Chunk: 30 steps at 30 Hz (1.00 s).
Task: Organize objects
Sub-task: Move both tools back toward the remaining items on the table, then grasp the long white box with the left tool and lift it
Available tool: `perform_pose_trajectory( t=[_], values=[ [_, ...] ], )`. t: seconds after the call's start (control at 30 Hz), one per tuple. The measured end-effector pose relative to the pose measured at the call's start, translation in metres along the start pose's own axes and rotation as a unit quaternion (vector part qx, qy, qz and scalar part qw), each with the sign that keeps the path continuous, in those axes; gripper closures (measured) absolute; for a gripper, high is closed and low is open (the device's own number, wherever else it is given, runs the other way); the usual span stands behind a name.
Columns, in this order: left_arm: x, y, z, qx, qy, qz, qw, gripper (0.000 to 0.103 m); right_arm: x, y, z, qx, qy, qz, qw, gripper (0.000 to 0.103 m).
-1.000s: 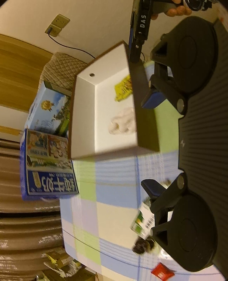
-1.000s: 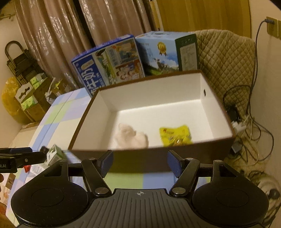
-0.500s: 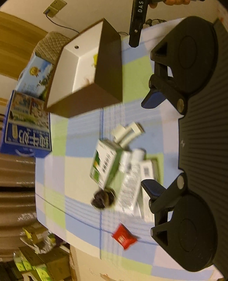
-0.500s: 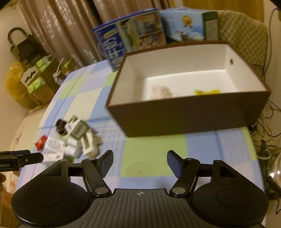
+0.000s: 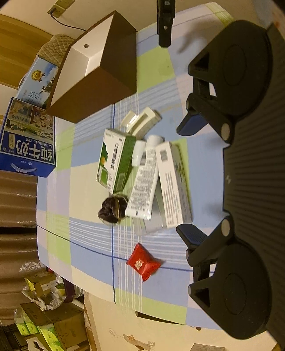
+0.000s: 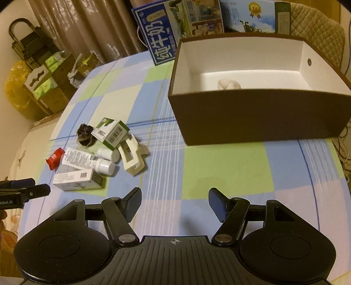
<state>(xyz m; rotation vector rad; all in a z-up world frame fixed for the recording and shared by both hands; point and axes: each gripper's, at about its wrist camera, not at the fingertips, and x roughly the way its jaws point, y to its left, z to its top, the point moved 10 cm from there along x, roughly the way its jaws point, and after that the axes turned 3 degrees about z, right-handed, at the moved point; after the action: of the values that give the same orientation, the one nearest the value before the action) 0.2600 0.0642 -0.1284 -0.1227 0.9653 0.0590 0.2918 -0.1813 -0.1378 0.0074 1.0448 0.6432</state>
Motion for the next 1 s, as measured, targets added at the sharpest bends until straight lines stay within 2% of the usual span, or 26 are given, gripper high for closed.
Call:
perform_pose_trajectory(
  t=[0.23,0.63,0.73,1.0],
  values=[
    [0.023,0.019,-0.004,0.015,0.005,-0.018,0.9997,0.018,0.0,-0.005,-0.01,0.025,0.002,-0.024,0.999,0.038],
    [0.059,0.017,-0.004,0.058,-0.002,-0.049,0.9971,0.019,0.001,-0.01,-0.022,0.048,0.009,-0.046,0.998,0.038],
    [0.058,0.012,-0.005,0.069,-0.007,-0.058,0.9959,0.021,0.0,-0.012,-0.024,0.052,0.01,-0.051,0.997,0.038],
    [0.046,-0.032,-0.026,0.109,0.004,-0.117,0.9872,0.025,-0.001,-0.023,-0.025,0.06,0.013,-0.058,0.996,0.038]
  ],
)
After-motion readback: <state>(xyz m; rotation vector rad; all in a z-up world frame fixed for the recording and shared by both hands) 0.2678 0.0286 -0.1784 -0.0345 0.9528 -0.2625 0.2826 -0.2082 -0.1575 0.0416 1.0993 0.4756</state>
